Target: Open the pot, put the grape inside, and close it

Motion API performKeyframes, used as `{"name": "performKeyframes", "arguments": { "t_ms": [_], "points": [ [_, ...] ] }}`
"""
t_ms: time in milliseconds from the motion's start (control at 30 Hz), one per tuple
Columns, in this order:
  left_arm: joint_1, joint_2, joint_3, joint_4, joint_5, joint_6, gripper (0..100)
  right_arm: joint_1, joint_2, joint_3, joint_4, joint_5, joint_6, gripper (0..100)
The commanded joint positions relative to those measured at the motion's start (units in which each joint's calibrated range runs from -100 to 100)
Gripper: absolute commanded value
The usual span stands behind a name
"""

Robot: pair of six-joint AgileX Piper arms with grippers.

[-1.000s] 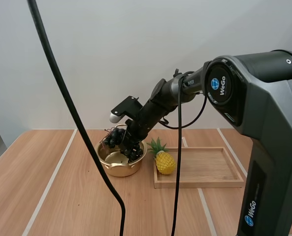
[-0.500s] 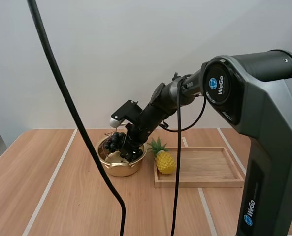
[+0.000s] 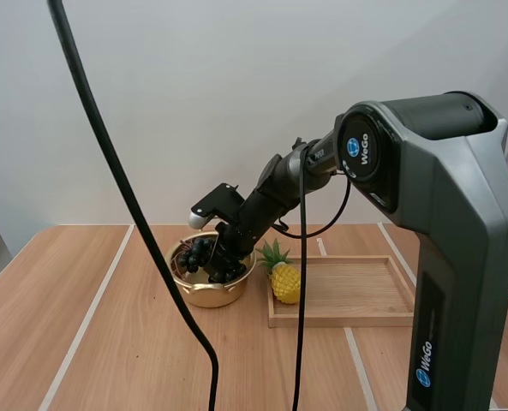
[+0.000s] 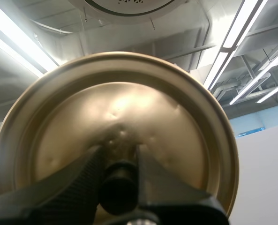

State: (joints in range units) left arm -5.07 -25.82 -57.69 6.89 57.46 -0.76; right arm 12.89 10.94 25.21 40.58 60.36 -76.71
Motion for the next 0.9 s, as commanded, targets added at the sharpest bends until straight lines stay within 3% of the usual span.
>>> {"name": "performKeyframes", "arguments": {
  "t_ms": [0,133,167,500,867],
  "points": [
    [0.12,-0.22,-0.17,0.61,-2.47,-0.56,0,-0.17,0.84,0.47,-2.65,-0.08,-0.48,17],
    [0.12,-0.22,-0.17,0.61,-2.47,-0.56,0,-0.17,0.84,0.47,-0.37,0.32,-0.39,92],
    [0.12,-0.22,-0.17,0.61,-2.47,-0.56,0,-0.09,0.72,0.47,-0.10,0.32,-0.39,100],
    [0.12,-0.22,-0.17,0.61,-2.47,-0.56,0,-0.08,-0.89,-3.06,1.08,1.10,1.13,100],
    [0.12,-0.22,-0.17,0.61,-2.47,-0.56,0,-0.08,-9.93,-3.99,-0.52,3.07,4.10,100]
  ]
}}
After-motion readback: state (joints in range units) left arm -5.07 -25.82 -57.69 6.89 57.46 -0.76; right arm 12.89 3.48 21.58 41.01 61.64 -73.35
